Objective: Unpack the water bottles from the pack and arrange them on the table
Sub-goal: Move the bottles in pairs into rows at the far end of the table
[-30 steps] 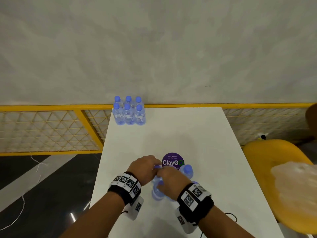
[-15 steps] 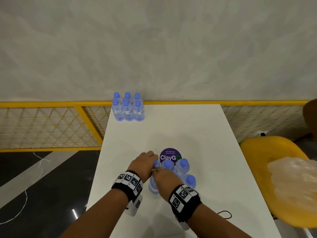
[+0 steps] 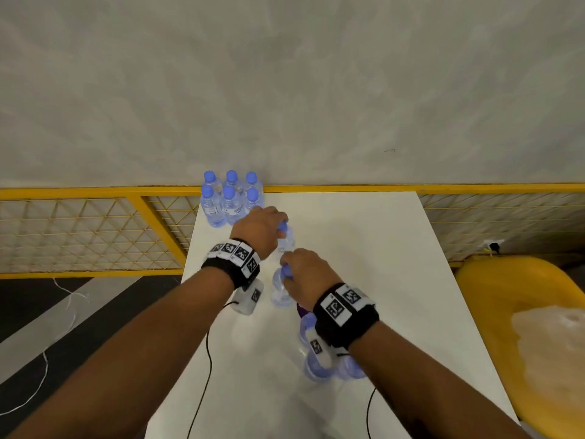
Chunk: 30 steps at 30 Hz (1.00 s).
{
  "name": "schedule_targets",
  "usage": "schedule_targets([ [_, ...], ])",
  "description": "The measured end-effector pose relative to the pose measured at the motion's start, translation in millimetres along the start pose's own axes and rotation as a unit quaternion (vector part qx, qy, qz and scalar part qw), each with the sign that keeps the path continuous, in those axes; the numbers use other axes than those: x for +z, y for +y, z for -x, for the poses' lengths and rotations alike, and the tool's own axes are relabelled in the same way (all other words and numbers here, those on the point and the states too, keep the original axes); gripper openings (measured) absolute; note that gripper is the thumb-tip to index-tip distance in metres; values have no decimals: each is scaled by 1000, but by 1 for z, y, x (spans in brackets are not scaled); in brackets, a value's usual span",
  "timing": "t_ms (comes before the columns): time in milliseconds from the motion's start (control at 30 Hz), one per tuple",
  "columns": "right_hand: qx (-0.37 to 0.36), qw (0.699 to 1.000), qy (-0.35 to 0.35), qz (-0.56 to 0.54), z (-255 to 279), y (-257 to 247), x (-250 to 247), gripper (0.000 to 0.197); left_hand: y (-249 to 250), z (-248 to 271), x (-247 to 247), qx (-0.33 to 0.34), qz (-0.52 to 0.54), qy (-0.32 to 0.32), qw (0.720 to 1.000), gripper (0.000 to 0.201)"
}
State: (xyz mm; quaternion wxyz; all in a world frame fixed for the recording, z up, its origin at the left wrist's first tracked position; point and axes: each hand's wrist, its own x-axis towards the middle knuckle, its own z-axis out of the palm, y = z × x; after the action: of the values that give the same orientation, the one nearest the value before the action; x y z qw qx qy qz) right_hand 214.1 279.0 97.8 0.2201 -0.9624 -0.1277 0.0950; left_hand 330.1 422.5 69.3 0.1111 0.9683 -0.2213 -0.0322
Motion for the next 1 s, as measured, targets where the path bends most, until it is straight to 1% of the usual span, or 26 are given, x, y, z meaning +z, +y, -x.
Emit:
schedule_targets([
  [133, 37, 999, 0, -4, -57, 19, -9, 22, -19, -67, -17, -30, -57, -15, 998, 33],
  [233, 61, 998, -10, 7, -95, 35, 1, 25, -33, -111, -19, -42, -91, -39, 994, 32],
  [333, 64, 998, -15, 21, -129, 48, 16, 24, -48, -145, -11, -49, -107, -38, 992, 29],
  [433, 69, 997, -19, 39, -159, 59, 21, 28, -62, -170, 4, -59, -102, -57, 991, 29],
  [500, 75, 996, -14, 41, -178, 64, 20, 32, -72, -181, 11, -63, -101, -70, 990, 29],
  [567, 71, 997, -6, 43, -196, 66, 19, 32, -81, -187, 18, -67, -101, -79, 990, 27],
  [700, 59, 997, -2, 47, -224, 69, 14, 29, -93, -193, 27, -68, -89, -73, 991, 21],
  [833, 55, 997, 8, 44, -239, 69, 12, 32, -97, -197, 24, -64, -80, -91, 991, 25],
  [1000, 65, 998, 17, 0, -247, 64, 11, 44, -94, -201, 19, -71, -83, -120, 987, 25],
])
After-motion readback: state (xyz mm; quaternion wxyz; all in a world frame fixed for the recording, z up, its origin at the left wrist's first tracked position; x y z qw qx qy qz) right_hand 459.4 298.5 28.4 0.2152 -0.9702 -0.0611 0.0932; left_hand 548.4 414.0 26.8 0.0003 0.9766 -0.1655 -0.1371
